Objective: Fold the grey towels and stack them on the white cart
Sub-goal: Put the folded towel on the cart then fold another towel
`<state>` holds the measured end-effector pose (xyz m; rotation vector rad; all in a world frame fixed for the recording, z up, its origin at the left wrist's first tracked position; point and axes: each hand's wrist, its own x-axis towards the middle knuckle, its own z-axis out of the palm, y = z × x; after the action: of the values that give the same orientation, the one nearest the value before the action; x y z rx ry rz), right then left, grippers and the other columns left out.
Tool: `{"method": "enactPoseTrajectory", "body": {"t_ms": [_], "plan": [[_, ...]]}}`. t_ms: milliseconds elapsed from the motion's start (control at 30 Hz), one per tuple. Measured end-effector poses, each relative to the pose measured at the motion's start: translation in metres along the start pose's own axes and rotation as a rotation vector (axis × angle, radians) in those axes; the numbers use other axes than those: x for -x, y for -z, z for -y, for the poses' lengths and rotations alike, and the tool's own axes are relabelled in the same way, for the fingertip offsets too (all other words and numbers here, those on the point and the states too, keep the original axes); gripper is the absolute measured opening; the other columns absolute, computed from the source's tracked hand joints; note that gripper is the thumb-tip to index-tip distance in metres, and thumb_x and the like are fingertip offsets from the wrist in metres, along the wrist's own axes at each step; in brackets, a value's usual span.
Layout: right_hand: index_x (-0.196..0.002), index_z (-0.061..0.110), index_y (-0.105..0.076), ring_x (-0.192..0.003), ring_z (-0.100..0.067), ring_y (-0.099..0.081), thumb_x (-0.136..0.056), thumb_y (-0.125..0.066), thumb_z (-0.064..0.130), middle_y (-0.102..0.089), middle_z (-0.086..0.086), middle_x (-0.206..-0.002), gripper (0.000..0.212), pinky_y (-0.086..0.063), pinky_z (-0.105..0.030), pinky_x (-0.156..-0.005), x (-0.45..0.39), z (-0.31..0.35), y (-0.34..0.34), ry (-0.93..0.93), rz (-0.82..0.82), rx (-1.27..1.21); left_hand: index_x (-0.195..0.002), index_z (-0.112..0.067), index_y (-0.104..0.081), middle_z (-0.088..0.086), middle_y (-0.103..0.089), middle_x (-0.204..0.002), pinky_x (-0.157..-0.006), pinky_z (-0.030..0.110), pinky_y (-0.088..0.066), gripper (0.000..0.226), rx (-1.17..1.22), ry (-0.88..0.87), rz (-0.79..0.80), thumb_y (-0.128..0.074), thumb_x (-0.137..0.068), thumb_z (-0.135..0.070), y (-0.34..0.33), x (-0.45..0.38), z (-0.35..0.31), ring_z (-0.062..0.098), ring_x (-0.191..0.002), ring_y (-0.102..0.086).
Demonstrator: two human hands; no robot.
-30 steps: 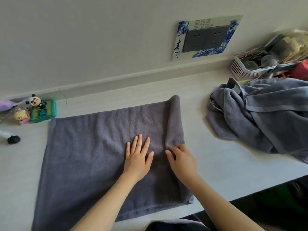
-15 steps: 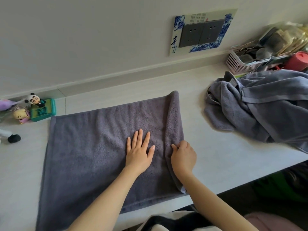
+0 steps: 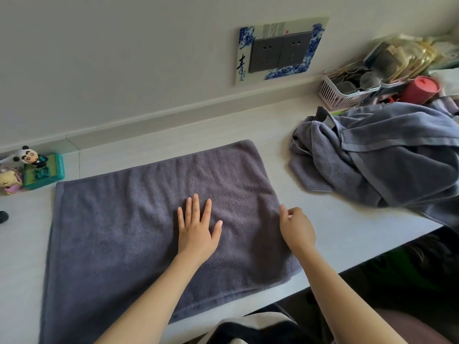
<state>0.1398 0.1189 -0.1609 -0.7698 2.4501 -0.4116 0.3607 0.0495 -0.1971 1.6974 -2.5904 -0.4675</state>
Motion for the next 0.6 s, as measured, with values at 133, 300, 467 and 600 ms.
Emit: {"method": "enactPoseTrajectory", "body": {"t_ms": [133,300,467,600], "plan": [[-0.103,0.007,-0.047,-0.103,-0.034,-0.058,-0.096,-0.038,0.049,-0.061,-0.015,-0.109,0.043,-0.038,-0.036,-0.075,0.010,0.002,-0.009,0.051,0.099,0.146,-0.149,-0.022,-0.024,0.011,-0.010,-0.158,-0.114,0.051,-0.001,0.068,-0.023,-0.295,-0.008,-0.034,-0.089,-0.053,-0.006,0.015,-0.018,0.029,-0.146,-0.006],[-0.090,0.011,-0.038,-0.095,-0.035,-0.056,-0.097,-0.043,0.028,-0.059,-0.014,-0.099,0.019,-0.035,-0.034,-0.067,0.007,-0.007,-0.008,0.132,0.099,0.129,-0.148,-0.030,-0.024,0.007,-0.026,-0.155,-0.108,0.060,-0.017,0.070,-0.197,-0.364,0.103,-0.036,-0.086,-0.061,-0.020,0.039,0.000,0.033,-0.142,-0.019],[-0.101,0.010,-0.051,-0.093,-0.034,-0.055,-0.096,-0.047,0.031,-0.060,-0.015,-0.100,0.021,-0.039,-0.035,-0.072,0.002,-0.008,-0.005,0.136,0.017,-0.093,-0.149,-0.033,-0.019,0.001,-0.017,-0.158,-0.110,0.056,-0.005,0.069,-0.159,-0.243,0.150,-0.030,-0.087,-0.062,-0.011,0.030,-0.005,0.027,-0.144,-0.007],[-0.112,0.007,-0.054,-0.105,-0.032,-0.057,-0.091,-0.041,0.056,-0.062,-0.014,-0.112,0.055,-0.040,-0.033,-0.077,-0.002,-0.011,0.008,0.059,0.294,0.301,-0.142,-0.039,0.022,-0.004,0.030,-0.152,-0.109,0.054,0.019,0.073,-0.169,-0.183,0.202,-0.007,-0.081,-0.068,-0.007,0.018,-0.008,0.022,-0.140,0.029]]}}
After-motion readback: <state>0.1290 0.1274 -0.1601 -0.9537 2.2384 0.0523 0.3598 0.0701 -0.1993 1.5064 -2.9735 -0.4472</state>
